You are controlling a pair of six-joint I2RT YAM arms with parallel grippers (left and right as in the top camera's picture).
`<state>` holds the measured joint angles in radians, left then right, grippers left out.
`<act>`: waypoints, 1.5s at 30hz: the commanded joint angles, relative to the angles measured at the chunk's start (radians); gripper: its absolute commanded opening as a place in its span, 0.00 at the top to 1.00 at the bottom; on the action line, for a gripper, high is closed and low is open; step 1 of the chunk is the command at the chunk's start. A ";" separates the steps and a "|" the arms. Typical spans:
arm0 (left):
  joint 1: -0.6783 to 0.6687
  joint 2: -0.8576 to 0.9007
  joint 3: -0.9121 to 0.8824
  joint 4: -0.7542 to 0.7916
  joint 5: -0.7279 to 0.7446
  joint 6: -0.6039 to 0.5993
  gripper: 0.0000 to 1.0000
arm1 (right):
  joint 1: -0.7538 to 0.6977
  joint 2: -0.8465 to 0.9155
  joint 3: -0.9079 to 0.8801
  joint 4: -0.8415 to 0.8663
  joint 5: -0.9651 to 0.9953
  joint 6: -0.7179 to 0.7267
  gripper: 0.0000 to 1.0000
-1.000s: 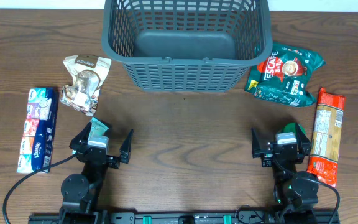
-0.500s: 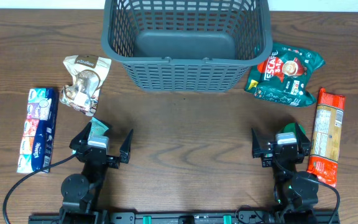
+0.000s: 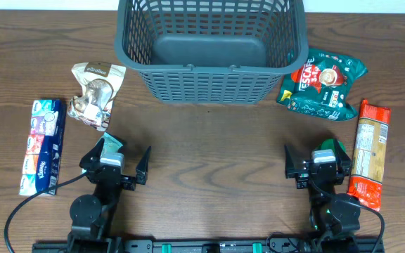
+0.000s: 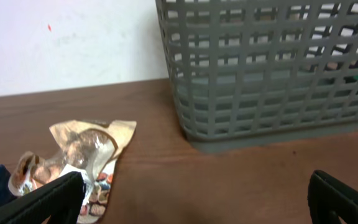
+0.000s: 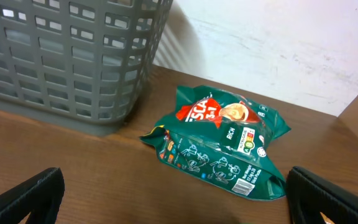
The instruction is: Pack container
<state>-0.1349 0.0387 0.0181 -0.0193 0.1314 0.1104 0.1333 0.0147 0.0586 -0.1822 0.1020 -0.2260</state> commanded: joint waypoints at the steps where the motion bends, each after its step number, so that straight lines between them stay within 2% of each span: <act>1: -0.005 0.035 -0.014 -0.037 0.026 -0.004 0.01 | -0.003 -0.009 -0.004 0.000 -0.001 0.016 0.01; 5: -0.005 0.072 -0.013 -0.033 0.013 -0.006 0.01 | -0.003 -0.009 -0.004 0.000 -0.001 0.016 0.01; 12: -0.005 0.098 0.121 -0.068 -0.112 -0.169 0.01 | -0.003 -0.009 -0.004 0.000 -0.001 0.016 0.01; 18: -0.005 0.242 0.404 -0.262 -0.252 -0.159 0.02 | -0.003 -0.009 -0.004 0.000 -0.001 0.016 0.01; 22: -0.005 0.428 0.640 -0.381 -0.290 -0.107 0.01 | -0.003 -0.009 -0.004 0.000 -0.001 0.016 0.01; 27: 0.005 0.693 0.978 -0.602 -0.364 -0.104 0.02 | -0.003 -0.009 -0.004 0.000 -0.001 0.016 0.01; 32: 0.051 0.898 1.252 -0.786 -0.364 -0.102 0.01 | -0.003 -0.009 -0.004 0.000 -0.001 0.016 0.01; 39: 0.138 1.135 1.484 -0.972 -0.328 0.079 0.01 | -0.003 -0.009 -0.004 0.000 -0.001 0.016 0.01; 45: 0.254 1.252 1.538 -0.986 -0.040 0.210 0.02 | -0.003 -0.009 -0.004 0.000 -0.001 0.016 0.01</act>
<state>0.0658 1.2594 1.5284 -1.0019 -0.0772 0.2192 0.1333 0.0120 0.0586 -0.1818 0.1017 -0.2260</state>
